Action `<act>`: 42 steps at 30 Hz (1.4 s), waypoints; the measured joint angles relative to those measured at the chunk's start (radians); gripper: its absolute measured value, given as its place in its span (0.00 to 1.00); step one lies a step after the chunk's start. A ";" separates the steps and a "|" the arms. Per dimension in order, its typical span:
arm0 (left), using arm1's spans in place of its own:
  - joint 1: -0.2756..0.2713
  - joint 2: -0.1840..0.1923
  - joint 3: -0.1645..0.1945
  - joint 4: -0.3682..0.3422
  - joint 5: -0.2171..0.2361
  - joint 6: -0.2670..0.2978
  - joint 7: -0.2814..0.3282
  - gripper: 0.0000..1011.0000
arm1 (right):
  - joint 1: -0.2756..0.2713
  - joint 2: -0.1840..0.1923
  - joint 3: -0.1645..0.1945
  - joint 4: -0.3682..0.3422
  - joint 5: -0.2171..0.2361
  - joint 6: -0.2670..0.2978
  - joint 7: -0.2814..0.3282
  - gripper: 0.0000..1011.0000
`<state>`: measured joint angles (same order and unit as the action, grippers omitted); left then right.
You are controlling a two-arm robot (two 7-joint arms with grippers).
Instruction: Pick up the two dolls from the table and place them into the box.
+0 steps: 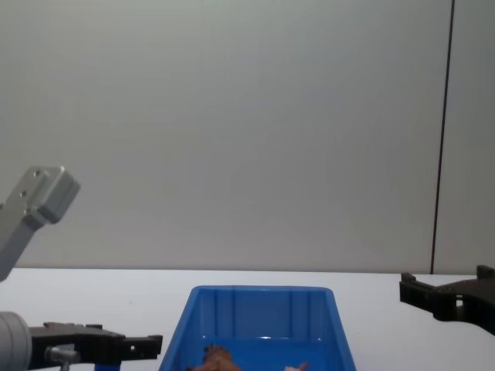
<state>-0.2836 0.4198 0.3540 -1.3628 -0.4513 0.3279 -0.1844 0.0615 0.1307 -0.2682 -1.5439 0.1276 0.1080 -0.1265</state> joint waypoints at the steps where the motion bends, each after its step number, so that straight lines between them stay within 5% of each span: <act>1: -0.001 -0.002 0.001 0.002 -0.001 0.002 0.000 0.99 | 0.000 0.000 0.000 0.000 0.000 0.000 0.000 0.99; 26: 0.015 -0.002 0.002 -0.011 -0.009 0.058 0.041 0.93 | 0.000 0.000 0.000 0.000 0.000 0.000 0.000 0.99; 42: -0.009 -0.009 0.000 0.023 0.035 0.083 0.024 0.45 | 0.000 0.000 0.000 0.000 0.000 0.000 0.000 0.99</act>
<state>-0.2928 0.4104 0.3540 -1.3398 -0.4160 0.4104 -0.1606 0.0615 0.1308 -0.2682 -1.5438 0.1276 0.1081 -0.1263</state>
